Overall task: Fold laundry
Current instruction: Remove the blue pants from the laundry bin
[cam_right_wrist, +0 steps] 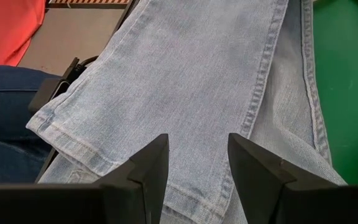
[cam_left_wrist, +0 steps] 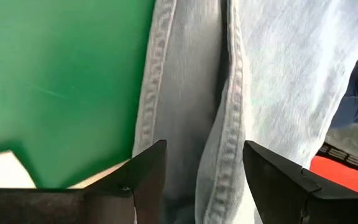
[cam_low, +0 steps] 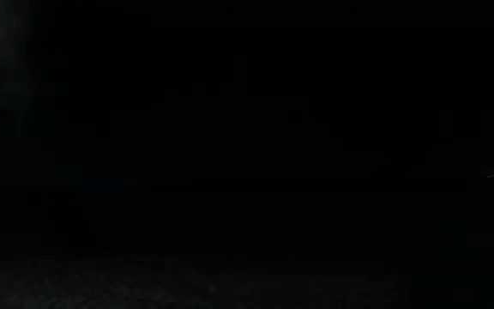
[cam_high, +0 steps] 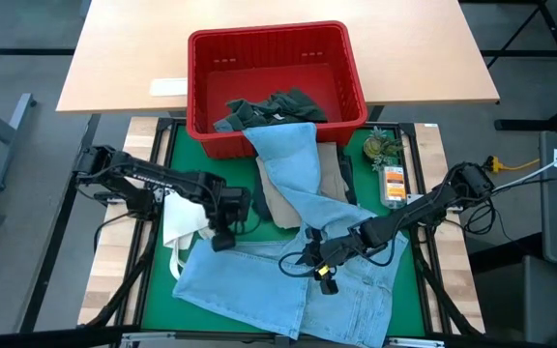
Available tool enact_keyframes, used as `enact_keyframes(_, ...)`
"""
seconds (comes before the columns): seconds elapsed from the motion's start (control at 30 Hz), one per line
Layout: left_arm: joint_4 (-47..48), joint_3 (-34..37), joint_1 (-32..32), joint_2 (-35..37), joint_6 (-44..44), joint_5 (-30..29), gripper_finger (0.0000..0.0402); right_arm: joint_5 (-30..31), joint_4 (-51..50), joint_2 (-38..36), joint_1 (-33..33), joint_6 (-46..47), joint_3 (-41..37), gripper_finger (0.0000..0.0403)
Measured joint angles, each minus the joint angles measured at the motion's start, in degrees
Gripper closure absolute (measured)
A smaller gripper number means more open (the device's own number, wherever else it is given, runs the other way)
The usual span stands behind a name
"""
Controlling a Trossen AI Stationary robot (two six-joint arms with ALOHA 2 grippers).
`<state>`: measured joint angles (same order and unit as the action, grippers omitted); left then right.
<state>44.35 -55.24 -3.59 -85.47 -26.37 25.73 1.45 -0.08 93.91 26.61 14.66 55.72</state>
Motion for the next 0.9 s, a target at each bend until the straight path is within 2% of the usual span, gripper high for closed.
enact_keyframes(0.27,0.16,-0.01,-4.87,0.0,1.73,-0.25,0.0197,0.0,-0.01,0.0,0.0,0.0,0.0,0.0237)
enact_keyframes(0.53,0.19,-0.01,-8.38,-0.02,1.45,-5.35,0.0198,0.02,-0.02,0.0,0.0,0.0,0.0,0.0237)
enact_keyframes(0.63,0.19,-0.01,-8.9,-0.02,1.44,-5.43,0.0199,0.02,-0.02,0.0,0.0,0.0,0.0,0.0237)
enact_keyframes(0.77,0.19,-0.01,-9.57,-0.02,1.46,-6.46,0.023,0.02,-0.03,0.0,0.0,1.23,0.0,0.0237)
enact_keyframes(0.9,0.19,-0.01,-9.6,-0.02,1.49,-8.43,0.0292,0.01,-1.02,0.0,0.01,10.07,0.03,0.0237)
